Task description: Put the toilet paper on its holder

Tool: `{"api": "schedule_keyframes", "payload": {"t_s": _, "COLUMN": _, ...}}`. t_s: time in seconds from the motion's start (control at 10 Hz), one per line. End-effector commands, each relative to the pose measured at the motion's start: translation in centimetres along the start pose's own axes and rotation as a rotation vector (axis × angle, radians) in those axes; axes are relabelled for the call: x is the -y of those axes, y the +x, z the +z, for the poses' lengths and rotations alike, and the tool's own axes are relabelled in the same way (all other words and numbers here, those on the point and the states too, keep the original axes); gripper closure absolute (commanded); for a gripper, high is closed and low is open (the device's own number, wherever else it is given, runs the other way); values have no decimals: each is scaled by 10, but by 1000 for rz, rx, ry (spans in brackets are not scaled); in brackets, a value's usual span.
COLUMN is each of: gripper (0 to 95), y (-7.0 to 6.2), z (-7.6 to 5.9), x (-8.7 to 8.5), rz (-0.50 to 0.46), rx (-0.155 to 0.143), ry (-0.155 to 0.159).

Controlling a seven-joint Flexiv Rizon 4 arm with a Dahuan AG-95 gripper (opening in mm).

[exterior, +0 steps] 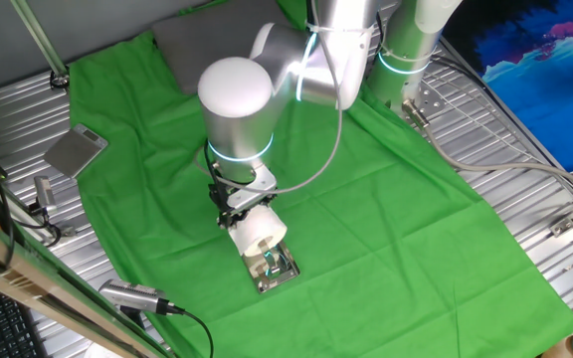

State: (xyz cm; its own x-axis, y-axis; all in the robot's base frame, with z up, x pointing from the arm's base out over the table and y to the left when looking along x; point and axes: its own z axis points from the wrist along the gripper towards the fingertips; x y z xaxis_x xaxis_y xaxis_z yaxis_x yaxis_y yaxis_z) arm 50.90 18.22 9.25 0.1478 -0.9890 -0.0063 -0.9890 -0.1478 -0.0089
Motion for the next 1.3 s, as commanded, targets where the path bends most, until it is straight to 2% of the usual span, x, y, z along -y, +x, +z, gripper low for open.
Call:
{"api": "schedule_keyframes", "payload": {"t_s": 0.1, "gripper": 950, "y": 0, "z": 0, "x": 0, "rz": 32, "rx": 0, "ry": -4}}
{"api": "schedule_keyframes", "payload": {"t_s": 0.2, "gripper": 950, "y": 0, "z": 0, "x": 0, "rz": 67, "rx": -7, "ry": -4}}
{"api": "schedule_keyframes", "payload": {"t_s": 0.5, "gripper": 950, "y": -1, "z": -1, "x": -1, "rz": 85, "rx": -31, "ry": -1}}
{"api": "schedule_keyframes", "payload": {"t_s": 0.9, "gripper": 950, "y": -8, "z": 2, "x": 0, "rz": 100, "rx": -27, "ry": -1}}
{"api": "schedule_keyframes", "payload": {"t_s": 1.3, "gripper": 950, "y": -23, "z": 6, "x": 4, "rz": 130, "rx": -16, "ry": 0}}
